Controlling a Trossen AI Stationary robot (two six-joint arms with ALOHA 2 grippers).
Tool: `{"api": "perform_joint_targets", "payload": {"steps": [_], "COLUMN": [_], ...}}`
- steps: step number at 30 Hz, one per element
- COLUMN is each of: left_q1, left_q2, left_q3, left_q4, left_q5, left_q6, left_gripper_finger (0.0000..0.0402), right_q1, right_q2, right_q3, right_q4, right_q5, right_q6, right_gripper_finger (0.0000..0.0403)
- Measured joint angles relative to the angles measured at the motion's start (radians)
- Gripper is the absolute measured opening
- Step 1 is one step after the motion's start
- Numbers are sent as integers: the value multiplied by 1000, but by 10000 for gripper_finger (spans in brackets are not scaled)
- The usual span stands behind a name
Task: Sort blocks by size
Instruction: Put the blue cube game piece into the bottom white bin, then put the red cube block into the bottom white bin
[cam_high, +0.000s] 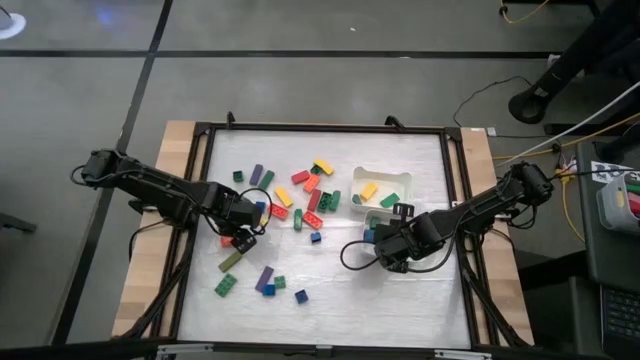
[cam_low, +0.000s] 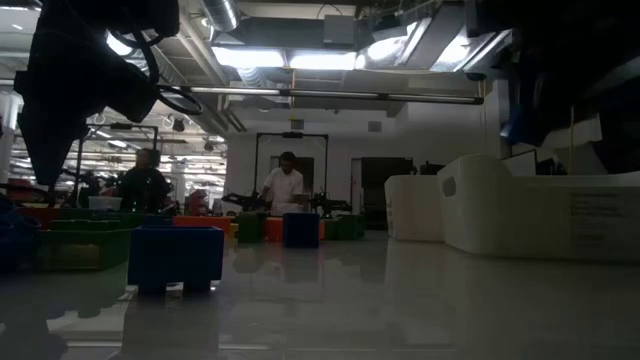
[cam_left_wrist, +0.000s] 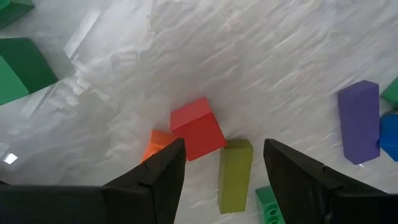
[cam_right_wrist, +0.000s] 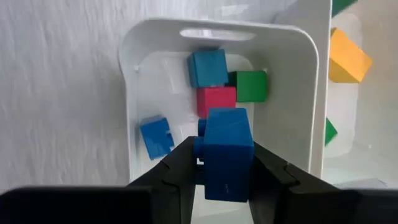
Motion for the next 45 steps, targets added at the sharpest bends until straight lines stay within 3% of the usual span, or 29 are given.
{"api": "perform_joint_targets", "payload": {"steps": [6,14,20,29,40,45], "left_q1": [0,0,-28,-74,-85,-85], "left_q2": [0,0,0,0,0,0], "left_q3": [0,-3,-4,-4,-81,-106], "left_q4": [0,1,2,0,18,115], "left_q5": [-1,1,6,-112,-116,-115], "left_q6": [1,-15,-42,-117,-249,-234], "left_gripper_finger": [203,203,203,203,203,203], "right_q1": [0,-1,-1,0,0,0], "right_q2": [3,32,32,32,32,32], "right_q3": [0,0,0,0,0,0], "right_q4": [-1,11,18,49,66,66], "right_q5": [3,56,55,55,52,51], "right_q6": [4,35,36,31,30,30], "right_gripper_finger": [118,189,218,221,221,221]}}
